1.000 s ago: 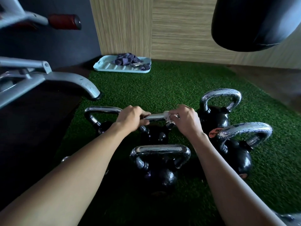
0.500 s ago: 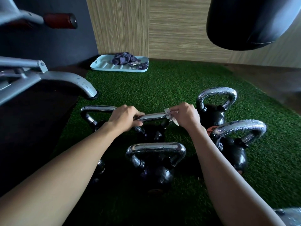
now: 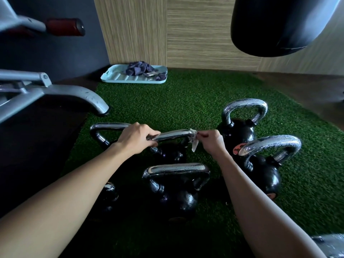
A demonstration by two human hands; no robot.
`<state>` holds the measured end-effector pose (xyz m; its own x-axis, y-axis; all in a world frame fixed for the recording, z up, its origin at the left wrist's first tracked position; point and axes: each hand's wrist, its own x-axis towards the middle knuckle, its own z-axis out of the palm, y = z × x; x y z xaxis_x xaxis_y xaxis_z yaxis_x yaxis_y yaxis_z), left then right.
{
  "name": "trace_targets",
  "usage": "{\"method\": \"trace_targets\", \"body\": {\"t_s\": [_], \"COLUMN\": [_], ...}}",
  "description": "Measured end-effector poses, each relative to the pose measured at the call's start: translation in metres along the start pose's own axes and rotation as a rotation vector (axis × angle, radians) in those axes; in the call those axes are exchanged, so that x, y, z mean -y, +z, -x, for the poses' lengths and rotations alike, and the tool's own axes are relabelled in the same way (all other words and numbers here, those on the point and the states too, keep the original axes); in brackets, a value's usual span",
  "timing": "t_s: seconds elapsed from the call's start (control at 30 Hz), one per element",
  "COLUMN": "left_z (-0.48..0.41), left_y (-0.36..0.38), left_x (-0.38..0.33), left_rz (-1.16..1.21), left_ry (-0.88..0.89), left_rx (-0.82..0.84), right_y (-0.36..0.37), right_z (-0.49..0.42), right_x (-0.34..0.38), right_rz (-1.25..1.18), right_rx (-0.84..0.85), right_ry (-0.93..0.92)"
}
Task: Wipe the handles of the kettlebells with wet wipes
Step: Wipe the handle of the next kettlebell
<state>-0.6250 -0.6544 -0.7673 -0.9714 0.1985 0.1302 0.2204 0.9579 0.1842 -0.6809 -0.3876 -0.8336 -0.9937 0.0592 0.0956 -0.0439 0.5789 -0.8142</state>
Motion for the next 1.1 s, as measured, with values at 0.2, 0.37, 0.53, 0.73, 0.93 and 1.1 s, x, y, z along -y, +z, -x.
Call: {"method": "trace_targets", "body": {"t_s": [0.2,0.37,0.53,0.73,0.93,1.1], "left_z": [-0.001,-0.002,0.002,0.003,-0.03,-0.042], "left_y": [0.003,0.004,0.007,0.004,0.004,-0.004], "left_x": [0.0,0.002,0.011,0.009,0.004,-0.001], "left_rz": [0.048,0.043,0.058,0.078,0.025,0.081], "left_ry": [-0.019,-0.021,-0.03,-0.028,-0.018,-0.091], "left_rx": [-0.02,-0.021,-0.04,-0.015,0.01,0.108], "right_y": [0.003,0.008,0.007,0.031,0.01,-0.011], "right_z": [-0.003,0.001,-0.005,-0.004,-0.006,-0.012], "right_x": [0.002,-0.019,-0.014,-0.026,-0.013,0.022], "right_rz": [-0.122,-0.145,-0.172,0.057,-0.124,-0.238], "right_rx": [-0.048,0.047,0.107,0.147,-0.097,-0.122], "right_ry": [-0.056,-0.02,-0.059,-0.006,0.076,-0.073]}}
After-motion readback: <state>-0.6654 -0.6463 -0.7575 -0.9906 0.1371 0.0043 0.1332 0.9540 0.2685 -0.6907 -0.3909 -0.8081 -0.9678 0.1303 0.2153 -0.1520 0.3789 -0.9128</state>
